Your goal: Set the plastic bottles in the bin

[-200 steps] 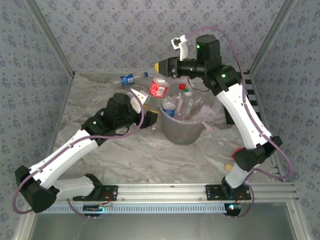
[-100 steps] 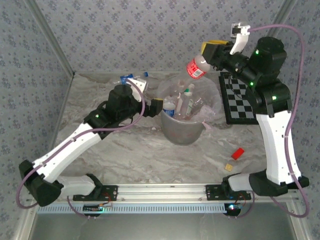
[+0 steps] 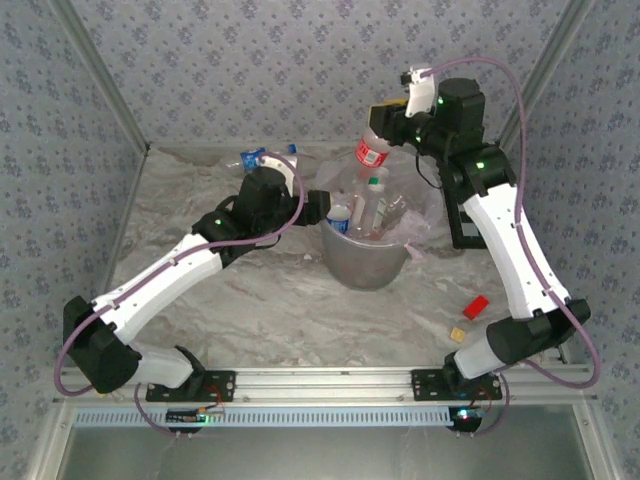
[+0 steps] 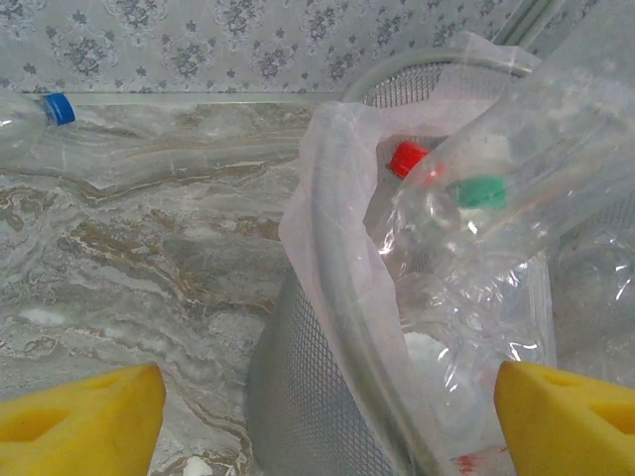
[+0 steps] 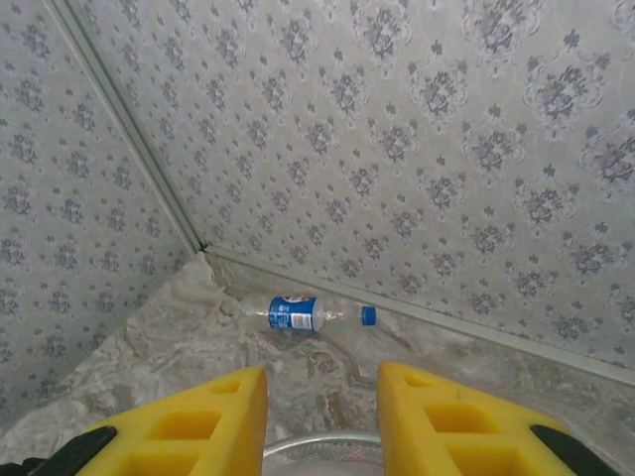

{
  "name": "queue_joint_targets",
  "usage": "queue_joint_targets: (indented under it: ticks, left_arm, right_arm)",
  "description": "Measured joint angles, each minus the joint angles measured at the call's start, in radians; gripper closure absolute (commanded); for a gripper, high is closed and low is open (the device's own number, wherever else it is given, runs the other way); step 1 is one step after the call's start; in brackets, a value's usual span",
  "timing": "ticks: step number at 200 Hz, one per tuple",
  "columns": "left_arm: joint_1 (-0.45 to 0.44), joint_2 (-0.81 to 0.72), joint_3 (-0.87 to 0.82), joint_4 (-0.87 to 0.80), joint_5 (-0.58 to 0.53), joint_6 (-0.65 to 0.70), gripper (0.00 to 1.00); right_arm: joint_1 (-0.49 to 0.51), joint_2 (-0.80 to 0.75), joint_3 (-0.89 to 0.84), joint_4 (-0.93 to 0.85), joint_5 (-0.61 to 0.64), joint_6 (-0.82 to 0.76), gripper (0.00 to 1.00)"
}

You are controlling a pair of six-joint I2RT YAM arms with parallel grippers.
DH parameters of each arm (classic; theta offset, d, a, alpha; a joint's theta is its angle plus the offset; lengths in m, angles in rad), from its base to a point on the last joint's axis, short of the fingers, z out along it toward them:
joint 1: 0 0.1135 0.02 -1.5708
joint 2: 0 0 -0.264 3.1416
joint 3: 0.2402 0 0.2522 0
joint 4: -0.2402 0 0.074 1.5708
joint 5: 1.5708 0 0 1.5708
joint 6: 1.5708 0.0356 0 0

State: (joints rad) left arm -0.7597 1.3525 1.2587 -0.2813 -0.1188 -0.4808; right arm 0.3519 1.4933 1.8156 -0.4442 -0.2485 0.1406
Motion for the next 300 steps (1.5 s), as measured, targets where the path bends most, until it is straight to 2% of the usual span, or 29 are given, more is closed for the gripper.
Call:
queue_joint_targets:
  ticks: [49,95,172,244,300]
  left_arm:
    - [0.0,0.04,-0.001,0.026,0.002,-0.027,0.31]
    - [-0.002,0.056,-0.001,0.059,0.021,-0.052,0.42]
    - [-0.002,0.071,0.001,0.092,0.028,-0.056,0.49]
    - [-0.002,0.071,0.001,0.088,0.028,-0.057,0.5]
    - [-0.002,0.071,0.001,0.085,0.027,-0.063,0.51]
  right_arm:
    - [0.018,0.017,-0.033,0.011,-0.002,-0.022,1.0]
    - [0.033,0.035,-0.079,0.057,-0.002,-0.026,1.0]
    - [0.045,0.045,-0.137,0.14,0.028,-0.028,1.0]
    - [0.083,0.06,-0.19,0.184,0.093,-0.031,1.0]
    - [0.145,0.047,-0.147,0.107,0.183,-0.091,1.0]
